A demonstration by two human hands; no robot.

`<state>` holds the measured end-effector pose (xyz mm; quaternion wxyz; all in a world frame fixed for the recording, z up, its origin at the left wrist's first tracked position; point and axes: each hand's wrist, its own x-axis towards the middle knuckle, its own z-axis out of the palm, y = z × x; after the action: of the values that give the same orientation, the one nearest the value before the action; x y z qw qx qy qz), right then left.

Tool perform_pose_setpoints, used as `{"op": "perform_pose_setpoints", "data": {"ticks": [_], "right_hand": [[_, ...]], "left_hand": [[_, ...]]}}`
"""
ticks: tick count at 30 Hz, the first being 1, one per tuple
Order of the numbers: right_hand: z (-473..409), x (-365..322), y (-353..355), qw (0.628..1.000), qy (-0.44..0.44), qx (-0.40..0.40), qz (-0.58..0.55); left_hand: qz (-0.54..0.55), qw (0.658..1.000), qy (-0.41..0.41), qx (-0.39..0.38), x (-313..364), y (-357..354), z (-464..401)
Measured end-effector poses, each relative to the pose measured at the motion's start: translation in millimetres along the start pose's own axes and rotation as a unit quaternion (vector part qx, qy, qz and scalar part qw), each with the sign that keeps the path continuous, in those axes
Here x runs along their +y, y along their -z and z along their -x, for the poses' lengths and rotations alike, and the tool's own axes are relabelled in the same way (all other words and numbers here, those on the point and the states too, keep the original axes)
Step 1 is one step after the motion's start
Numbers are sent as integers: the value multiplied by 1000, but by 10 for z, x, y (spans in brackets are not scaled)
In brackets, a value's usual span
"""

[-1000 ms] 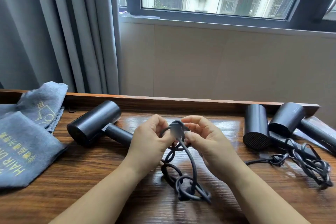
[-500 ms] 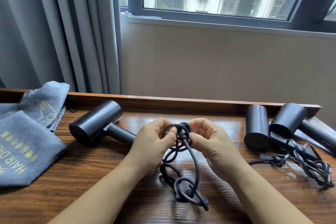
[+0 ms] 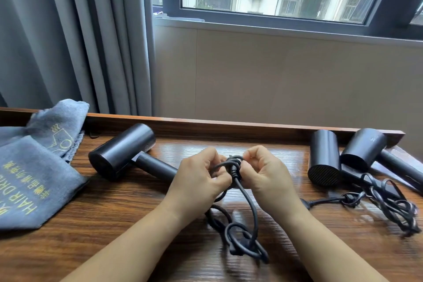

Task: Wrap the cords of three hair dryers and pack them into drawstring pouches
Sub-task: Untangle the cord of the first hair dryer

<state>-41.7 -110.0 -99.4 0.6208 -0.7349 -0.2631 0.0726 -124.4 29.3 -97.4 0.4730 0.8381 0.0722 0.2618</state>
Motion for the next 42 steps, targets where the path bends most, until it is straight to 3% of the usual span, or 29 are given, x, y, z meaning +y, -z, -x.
{"op": "perform_pose_setpoints", "data": {"ticks": [8, 16, 21, 28, 33, 36, 40, 42], "right_hand": [[11, -37, -43, 973, -101, -59, -199], [5, -1, 40, 978, -76, -115, -157], [-13, 16, 43, 985, -58, -85, -135], [-17, 16, 93, 992, -22, -75, -95], [-24, 27, 98, 994, -10, -79, -70], [-9, 8, 75, 987, -30, -118, -105], [-1, -11, 15, 983, -74, -69, -154], [8, -30, 44, 981, -91, -100, -140]], "left_hand": [[56, 996, 60, 21, -14, 5, -31], [142, 987, 80, 3, -36, 3, -36], [190, 978, 81, -40, -26, 22, -19], [137, 984, 79, -77, -4, 27, -6], [80, 994, 49, -49, 38, 7, 17], [95, 993, 55, -44, 40, 8, 8], [159, 983, 94, 18, 3, 64, -51], [194, 974, 113, 41, -38, 56, -73]]}}
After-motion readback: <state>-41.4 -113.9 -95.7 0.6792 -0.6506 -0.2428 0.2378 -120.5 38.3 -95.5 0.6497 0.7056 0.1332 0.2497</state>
